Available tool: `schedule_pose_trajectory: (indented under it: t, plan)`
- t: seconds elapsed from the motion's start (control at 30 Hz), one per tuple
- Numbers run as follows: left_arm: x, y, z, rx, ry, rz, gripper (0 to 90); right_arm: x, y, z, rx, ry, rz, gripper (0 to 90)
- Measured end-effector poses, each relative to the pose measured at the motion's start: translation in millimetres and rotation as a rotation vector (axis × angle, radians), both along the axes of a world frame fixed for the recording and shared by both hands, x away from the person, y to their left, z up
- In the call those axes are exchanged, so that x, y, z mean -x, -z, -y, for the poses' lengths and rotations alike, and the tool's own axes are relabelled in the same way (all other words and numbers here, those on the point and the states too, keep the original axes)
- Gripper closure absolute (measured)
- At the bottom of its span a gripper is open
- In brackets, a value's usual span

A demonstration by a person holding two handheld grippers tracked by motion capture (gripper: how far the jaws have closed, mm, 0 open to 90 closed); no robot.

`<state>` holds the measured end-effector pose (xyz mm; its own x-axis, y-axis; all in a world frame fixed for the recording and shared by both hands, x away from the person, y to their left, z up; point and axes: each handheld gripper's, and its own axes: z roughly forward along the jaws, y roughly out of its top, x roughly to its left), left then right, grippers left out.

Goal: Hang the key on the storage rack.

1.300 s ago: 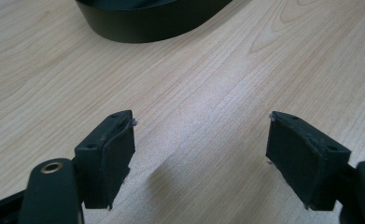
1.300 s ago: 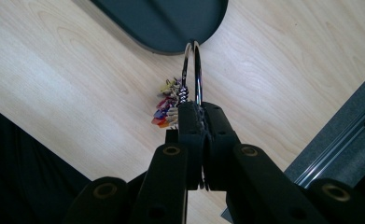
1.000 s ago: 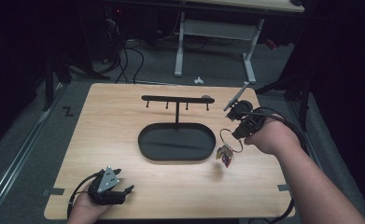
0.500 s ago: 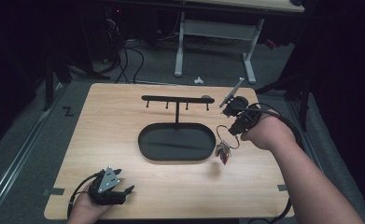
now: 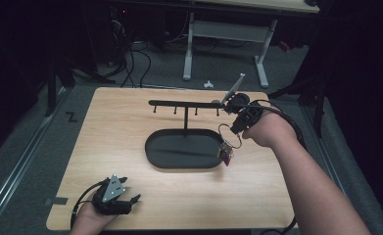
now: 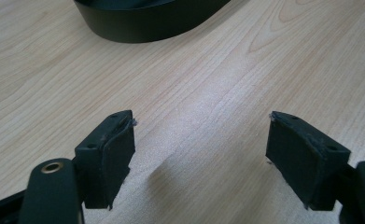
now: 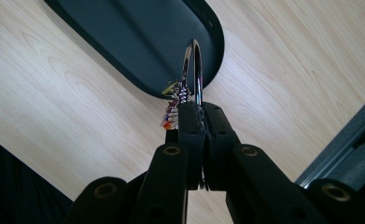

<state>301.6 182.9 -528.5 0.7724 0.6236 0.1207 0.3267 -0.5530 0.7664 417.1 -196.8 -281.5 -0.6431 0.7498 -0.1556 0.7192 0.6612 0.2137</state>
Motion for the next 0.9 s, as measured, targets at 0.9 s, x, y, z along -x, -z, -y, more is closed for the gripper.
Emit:
schedule_pose_trajectory:
  t: [0.9]
  plan:
    - [-0.1, 0.2, -1.6, 0.001, -0.002, 0.001, 24.2, -46.1, 3.3, -15.3, -0.016, -0.003, 0.002, 88.0]
